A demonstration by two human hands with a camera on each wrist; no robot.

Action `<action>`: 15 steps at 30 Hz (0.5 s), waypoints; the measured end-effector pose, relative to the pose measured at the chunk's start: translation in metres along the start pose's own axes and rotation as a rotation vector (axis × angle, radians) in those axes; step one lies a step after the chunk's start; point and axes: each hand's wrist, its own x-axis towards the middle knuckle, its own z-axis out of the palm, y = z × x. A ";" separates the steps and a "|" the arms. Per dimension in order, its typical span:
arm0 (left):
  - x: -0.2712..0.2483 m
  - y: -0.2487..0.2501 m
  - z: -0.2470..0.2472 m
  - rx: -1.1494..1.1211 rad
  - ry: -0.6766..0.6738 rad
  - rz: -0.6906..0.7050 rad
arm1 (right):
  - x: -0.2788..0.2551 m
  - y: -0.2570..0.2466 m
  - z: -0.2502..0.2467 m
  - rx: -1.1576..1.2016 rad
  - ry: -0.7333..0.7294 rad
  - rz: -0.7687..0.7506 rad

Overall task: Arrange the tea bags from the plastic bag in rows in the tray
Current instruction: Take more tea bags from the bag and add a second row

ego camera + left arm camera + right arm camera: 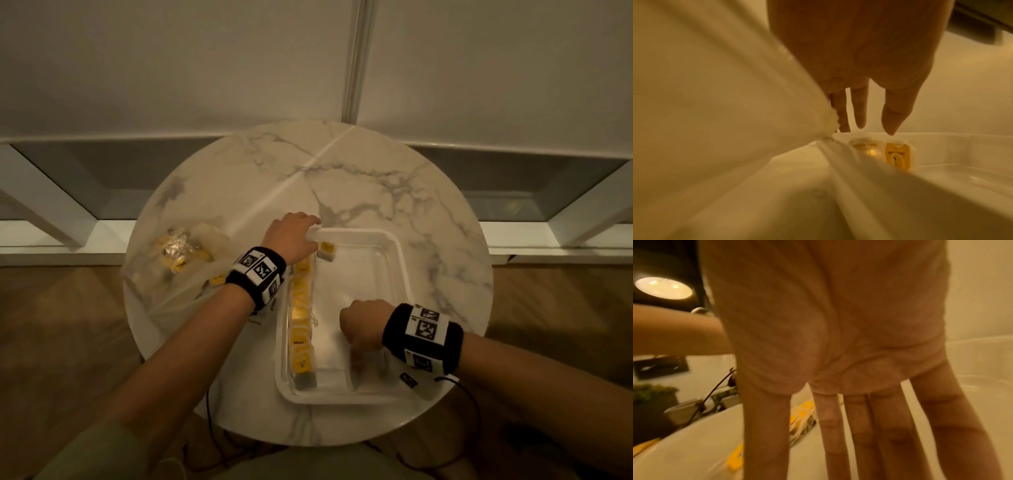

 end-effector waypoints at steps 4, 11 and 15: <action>0.005 0.009 0.002 0.092 -0.092 -0.010 | 0.009 -0.013 0.016 -0.183 -0.049 -0.031; 0.012 0.017 -0.003 0.125 -0.181 -0.109 | 0.009 -0.020 0.034 -0.333 -0.020 -0.070; 0.000 0.011 -0.003 0.039 -0.234 -0.078 | 0.009 -0.012 0.034 -0.179 -0.013 -0.037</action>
